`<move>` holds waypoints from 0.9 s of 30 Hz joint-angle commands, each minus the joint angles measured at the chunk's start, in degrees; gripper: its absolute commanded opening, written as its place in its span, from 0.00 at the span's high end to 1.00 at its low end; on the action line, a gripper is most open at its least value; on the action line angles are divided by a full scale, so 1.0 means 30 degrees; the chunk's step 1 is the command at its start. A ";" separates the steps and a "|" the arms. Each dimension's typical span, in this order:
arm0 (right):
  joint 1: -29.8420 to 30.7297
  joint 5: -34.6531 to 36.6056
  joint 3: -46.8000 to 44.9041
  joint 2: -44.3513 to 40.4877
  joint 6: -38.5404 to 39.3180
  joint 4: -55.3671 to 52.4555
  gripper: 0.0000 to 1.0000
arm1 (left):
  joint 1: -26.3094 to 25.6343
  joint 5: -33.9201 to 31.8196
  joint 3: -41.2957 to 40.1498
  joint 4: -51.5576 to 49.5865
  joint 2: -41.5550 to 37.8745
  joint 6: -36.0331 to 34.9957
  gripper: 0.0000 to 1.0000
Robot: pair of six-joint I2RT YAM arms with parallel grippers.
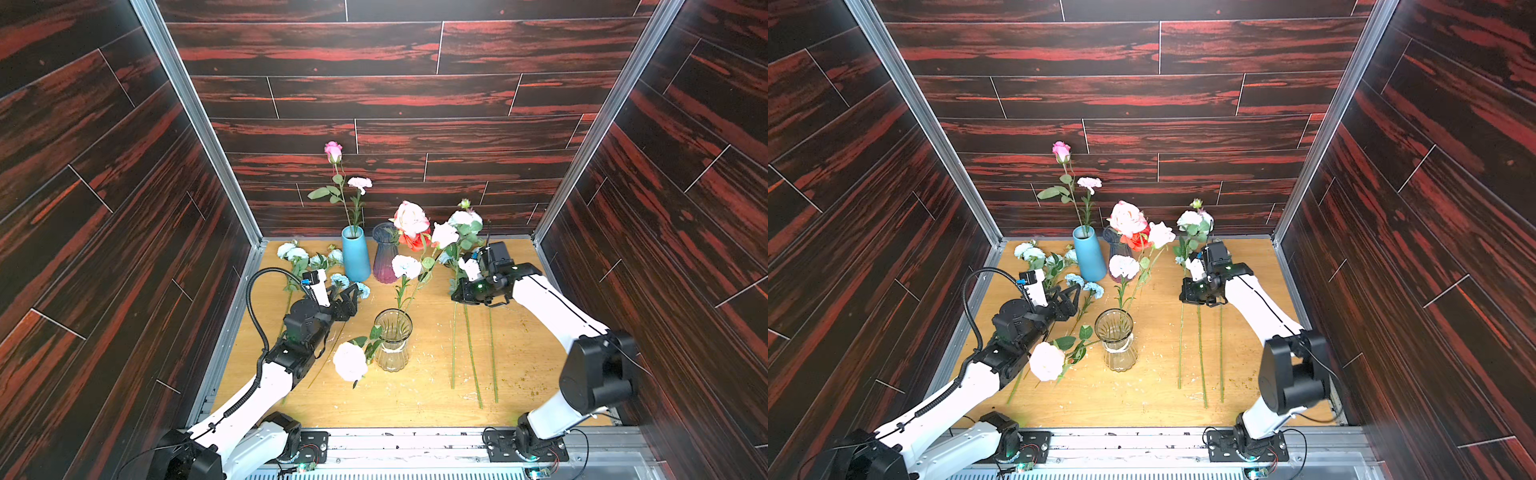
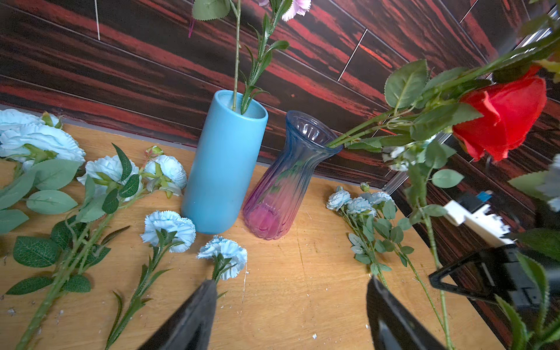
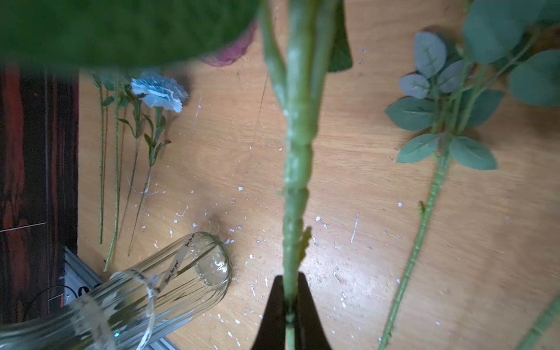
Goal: Pick out blue flowers from the vase
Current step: Place the flower at the center of the board.
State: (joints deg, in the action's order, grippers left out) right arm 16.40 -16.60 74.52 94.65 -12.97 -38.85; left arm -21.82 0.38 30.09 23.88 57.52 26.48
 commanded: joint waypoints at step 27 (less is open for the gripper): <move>0.0714 0.4417 -0.0991 0.5074 -0.0295 0.2521 1.00 | -0.0068 -0.0215 -0.0037 0.0036 0.0159 -0.0254 0.21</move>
State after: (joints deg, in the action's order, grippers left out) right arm 18.63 -8.32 72.51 109.36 -13.72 -31.90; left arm -21.82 0.38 30.09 23.83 58.17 26.37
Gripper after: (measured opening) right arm 0.068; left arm 0.794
